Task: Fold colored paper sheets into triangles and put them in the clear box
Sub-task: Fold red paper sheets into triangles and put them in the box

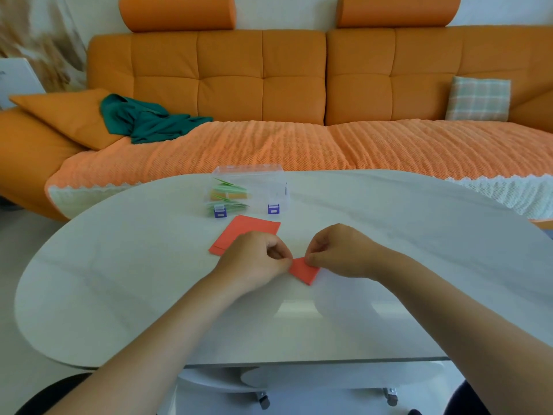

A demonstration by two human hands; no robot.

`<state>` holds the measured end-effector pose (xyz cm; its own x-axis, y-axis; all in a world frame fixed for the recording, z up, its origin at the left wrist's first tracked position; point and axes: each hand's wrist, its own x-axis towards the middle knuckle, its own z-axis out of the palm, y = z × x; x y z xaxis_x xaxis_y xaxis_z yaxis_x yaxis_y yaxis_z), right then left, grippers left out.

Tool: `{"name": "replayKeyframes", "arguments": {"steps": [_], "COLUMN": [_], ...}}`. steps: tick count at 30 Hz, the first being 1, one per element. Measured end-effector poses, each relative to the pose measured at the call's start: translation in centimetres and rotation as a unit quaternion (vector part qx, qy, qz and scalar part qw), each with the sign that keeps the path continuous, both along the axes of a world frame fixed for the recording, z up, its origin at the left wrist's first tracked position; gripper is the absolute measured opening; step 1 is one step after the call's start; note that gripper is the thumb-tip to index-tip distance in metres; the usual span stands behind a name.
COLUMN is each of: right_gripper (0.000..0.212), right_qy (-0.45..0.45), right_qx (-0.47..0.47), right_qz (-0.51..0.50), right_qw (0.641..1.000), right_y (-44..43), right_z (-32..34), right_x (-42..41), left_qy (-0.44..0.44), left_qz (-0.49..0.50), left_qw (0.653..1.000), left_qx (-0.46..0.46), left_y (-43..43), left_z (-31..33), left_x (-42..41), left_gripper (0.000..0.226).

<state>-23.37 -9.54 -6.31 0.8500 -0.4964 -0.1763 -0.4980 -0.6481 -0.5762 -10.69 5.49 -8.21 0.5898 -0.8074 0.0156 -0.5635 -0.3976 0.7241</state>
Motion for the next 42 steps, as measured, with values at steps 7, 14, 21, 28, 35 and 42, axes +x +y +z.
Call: {"name": "replayKeyframes", "arguments": {"steps": [7, 14, 21, 28, 35, 42], "right_gripper": [0.018, 0.005, 0.005, 0.006, 0.010, 0.018], "right_qy": [0.022, -0.007, -0.052, -0.061, -0.032, -0.013], "right_qx": [-0.191, -0.139, -0.163, -0.090, -0.057, -0.047], "right_qz": [0.040, 0.030, 0.034, 0.045, 0.021, 0.021], "right_qw": [0.980, 0.990, 0.985, 0.993, 0.998, 0.999], "right_y": [0.9, 0.9, 0.8, -0.7, -0.8, -2.0], "right_z": [-0.9, -1.1, -1.9, -1.4, -0.8, -0.7], "right_x": [0.3, 0.3, 0.0, -1.4, -1.3, -0.6], "left_qy": [-0.097, -0.192, -0.246, -0.305, -0.316, -0.332], "left_qz": [-0.028, -0.134, -0.210, -0.211, -0.211, -0.213], "left_qw": [0.993, 0.971, 0.944, 0.927, 0.925, 0.919], "left_qx": [0.055, -0.035, -0.069, -0.045, -0.009, 0.013], "left_y": [-0.5, -0.7, 0.3, 1.0, 1.2, 1.0], "left_z": [-0.1, -1.6, -2.5, -2.4, -2.2, -2.0], "left_x": [0.3, 0.1, -0.8, -1.7, -2.3, -2.2], "left_gripper": [0.006, 0.020, 0.038, 0.039, 0.039, 0.036]}}
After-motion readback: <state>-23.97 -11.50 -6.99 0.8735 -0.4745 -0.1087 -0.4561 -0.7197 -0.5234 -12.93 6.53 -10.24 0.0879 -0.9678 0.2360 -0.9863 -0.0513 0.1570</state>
